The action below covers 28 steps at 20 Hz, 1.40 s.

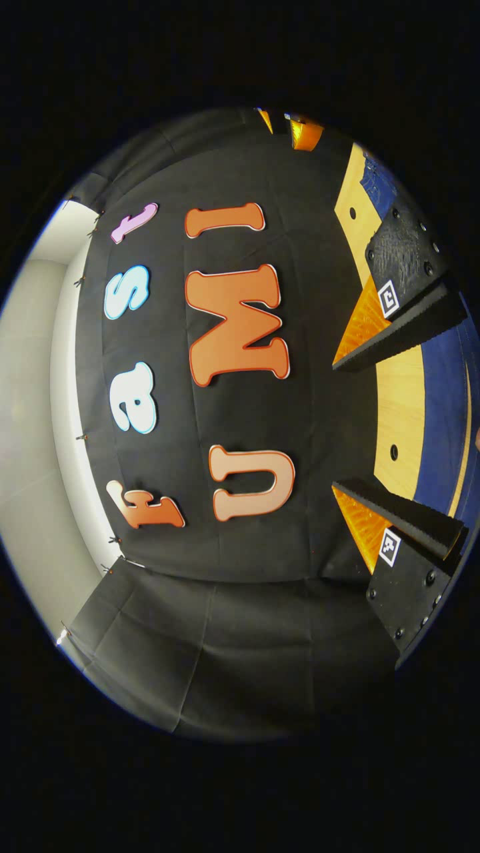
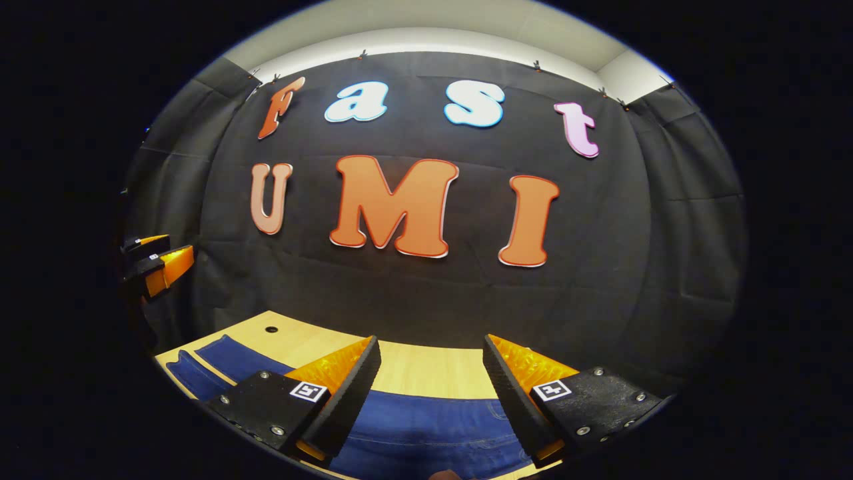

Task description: Grasp the waist and the cuffs of the jeans and fold them to make the two legs overlap; first hold the waist and fold one-third of the jeans toward the cuffs, then hold the cuffs and fold the remaining one-third in the same direction to finish folding.

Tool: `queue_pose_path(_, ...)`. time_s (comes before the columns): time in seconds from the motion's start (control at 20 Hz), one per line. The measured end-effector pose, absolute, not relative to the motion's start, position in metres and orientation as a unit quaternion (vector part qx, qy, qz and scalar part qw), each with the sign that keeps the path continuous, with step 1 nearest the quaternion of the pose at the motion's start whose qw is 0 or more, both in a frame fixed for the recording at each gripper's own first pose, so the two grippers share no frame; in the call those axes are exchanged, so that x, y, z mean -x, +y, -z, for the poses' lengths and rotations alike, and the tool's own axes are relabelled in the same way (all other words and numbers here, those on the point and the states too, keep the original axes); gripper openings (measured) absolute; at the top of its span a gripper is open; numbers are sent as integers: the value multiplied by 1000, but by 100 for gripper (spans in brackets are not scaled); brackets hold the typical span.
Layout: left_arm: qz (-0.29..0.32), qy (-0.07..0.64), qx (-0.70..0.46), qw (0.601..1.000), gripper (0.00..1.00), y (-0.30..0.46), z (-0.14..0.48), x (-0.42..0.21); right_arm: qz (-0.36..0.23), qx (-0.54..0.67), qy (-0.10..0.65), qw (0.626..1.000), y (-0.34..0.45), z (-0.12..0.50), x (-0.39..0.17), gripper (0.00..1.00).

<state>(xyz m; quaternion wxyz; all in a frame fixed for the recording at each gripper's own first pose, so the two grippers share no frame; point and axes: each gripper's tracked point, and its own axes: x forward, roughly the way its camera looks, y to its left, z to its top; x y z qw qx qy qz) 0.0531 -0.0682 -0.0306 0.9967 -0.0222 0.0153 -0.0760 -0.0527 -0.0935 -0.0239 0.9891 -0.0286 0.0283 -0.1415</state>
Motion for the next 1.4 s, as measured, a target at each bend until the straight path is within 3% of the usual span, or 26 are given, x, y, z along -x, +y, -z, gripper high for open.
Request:
queue_pose_path(0.3,134,7,39,990,98,-132,22,-76,192,28,27,981,-126,21,75,96)
queue_pose_path(0.5,149,7,40,988,100,-137,20,-81,211,34,33,976,-134,27,81,96)
queue_pose_path(0.75,106,22,28,994,96,-79,37,-74,235,7,64,970,-164,57,90,96)
queue_pose_path(0.9,67,39,9,997,98,-28,55,-69,245,14,89,965,-184,73,95,96)
queue_pose_path(1.4,-8,213,31,977,99,82,166,-27,212,-28,162,963,-178,112,74,97)
